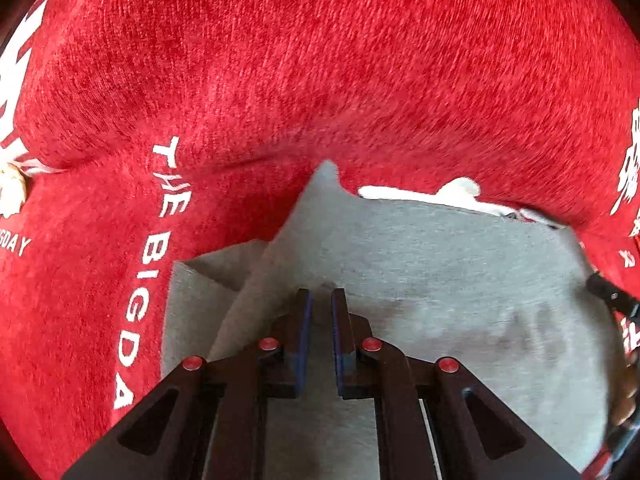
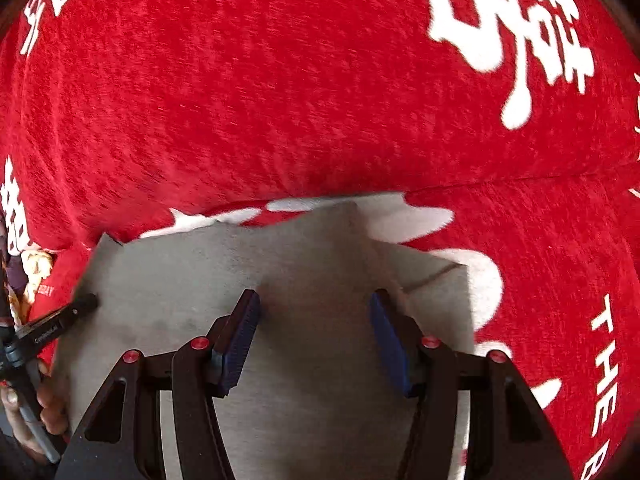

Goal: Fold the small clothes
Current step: 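Lower the folded half onto the sweater and open both tools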

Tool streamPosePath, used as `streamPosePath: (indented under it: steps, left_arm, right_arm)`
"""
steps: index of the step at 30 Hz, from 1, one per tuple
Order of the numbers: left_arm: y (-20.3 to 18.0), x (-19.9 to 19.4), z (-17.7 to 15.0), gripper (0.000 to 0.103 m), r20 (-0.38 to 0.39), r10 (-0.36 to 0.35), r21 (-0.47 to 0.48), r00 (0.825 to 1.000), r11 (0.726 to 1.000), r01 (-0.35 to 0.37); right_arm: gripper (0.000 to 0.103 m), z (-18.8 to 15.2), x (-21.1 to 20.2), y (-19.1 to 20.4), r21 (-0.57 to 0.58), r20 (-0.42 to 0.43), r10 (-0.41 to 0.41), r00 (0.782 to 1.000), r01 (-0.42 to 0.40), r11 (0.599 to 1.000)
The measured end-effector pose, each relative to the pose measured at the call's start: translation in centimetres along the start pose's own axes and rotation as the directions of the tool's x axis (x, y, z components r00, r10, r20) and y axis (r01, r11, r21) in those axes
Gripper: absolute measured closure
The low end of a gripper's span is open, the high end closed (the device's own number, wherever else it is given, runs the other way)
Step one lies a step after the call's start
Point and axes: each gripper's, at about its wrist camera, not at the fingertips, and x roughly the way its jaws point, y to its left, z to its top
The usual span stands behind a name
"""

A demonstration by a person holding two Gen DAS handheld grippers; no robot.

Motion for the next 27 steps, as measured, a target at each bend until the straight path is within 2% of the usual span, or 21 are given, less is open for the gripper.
streamPosePath:
  steps: [2, 4, 7, 9, 12, 15, 18, 19, 21, 23, 24, 25, 26, 27]
  left_arm:
    - [-0.1, 0.3, -0.1, 0.092, 0.007, -0.001, -0.002, 1.000, 1.000, 0.001]
    - [-0.4, -0.1, -0.2, 0.092, 0.016, 0.035, 0.007, 0.999, 0.999, -0.035]
    - [-0.7, -2.6, -1.2, 0.092, 0.073, 0.083, 0.040, 0.994, 0.995, -0.086]
    - [-0.9, -3.8, -1.8, 0.092, 0.101, 0.077, 0.048, 0.992, 0.995, -0.082]
    - [-1.0, -6.3, -3.3, 0.092, 0.137, 0.046, 0.042, 0.989, 0.998, -0.052]
    - [-1.4, -9.5, -5.8, 0.092, 0.201, 0.041, 0.035, 0.979, 0.998, -0.049]
    - [-1.2, -11.3, -7.9, 0.092, 0.197, -0.053, -0.022, 0.979, 0.998, 0.058]
    - [-1.2, -12.0, -8.7, 0.092, 0.223, -0.074, -0.024, 0.972, 0.996, 0.082]
    - [-1.2, -12.8, -9.8, 0.092, 0.284, -0.013, -0.074, 0.959, 0.997, 0.035]
    - [-1.5, -13.8, -11.0, 0.092, 0.353, 0.072, -0.085, 0.933, 0.995, -0.044]
    - [-1.7, -13.7, -11.3, 0.078, 0.346, 0.112, -0.082, 0.931, 0.993, -0.089]
    - [-1.8, -13.4, -11.4, 0.029, 0.321, 0.124, -0.074, 0.939, 0.992, -0.106]
    - [-1.8, -13.1, -11.5, 0.003, 0.292, 0.122, -0.064, 0.948, 0.992, -0.108]
    - [-1.7, -12.9, -11.7, 0.002, 0.270, 0.128, -0.064, 0.954, 0.991, -0.115]
  right_arm:
    - [0.042, -0.2, 0.0, -0.9, 0.010, 0.004, 0.021, 1.000, -0.021, 1.000]
    - [0.042, -0.2, 0.0, -1.3, 0.021, 0.008, 0.027, 1.000, -0.027, 0.999]
    - [0.041, -0.4, -0.8, -1.0, 0.006, 0.017, -0.010, 1.000, 0.010, 1.000]
    - [0.041, -0.7, -1.5, -0.1, -0.019, 0.021, -0.021, 1.000, 0.022, 1.000]
    - [0.041, -1.3, -2.6, 1.5, -0.031, 0.031, 0.012, 0.999, -0.011, 0.999]
    - [0.041, -2.9, -4.6, 3.3, -0.044, 0.051, 0.067, 0.996, -0.065, 0.997]
    - [0.041, -5.0, -6.0, 5.0, -0.065, 0.062, 0.109, 0.992, -0.105, 0.992]
    - [0.041, -5.6, -6.2, 5.6, -0.065, 0.059, 0.115, 0.992, -0.111, 0.992]
    - [0.041, -6.9, -6.3, 6.7, -0.066, 0.051, 0.125, 0.991, -0.122, 0.990]
    - [0.041, -8.3, -6.4, 7.4, -0.080, 0.038, 0.130, 0.991, -0.127, 0.989]
    - [0.041, -8.9, -6.7, 7.6, -0.085, 0.035, 0.127, 0.991, -0.123, 0.989]
    - [0.041, -9.4, -6.6, 8.0, -0.090, 0.029, 0.122, 0.992, -0.119, 0.989]
    - [0.041, -9.6, -6.6, 8.2, -0.091, 0.025, 0.119, 0.993, -0.117, 0.989]
    - [0.041, -9.9, -7.0, 8.0, -0.093, 0.021, 0.116, 0.993, -0.114, 0.989]
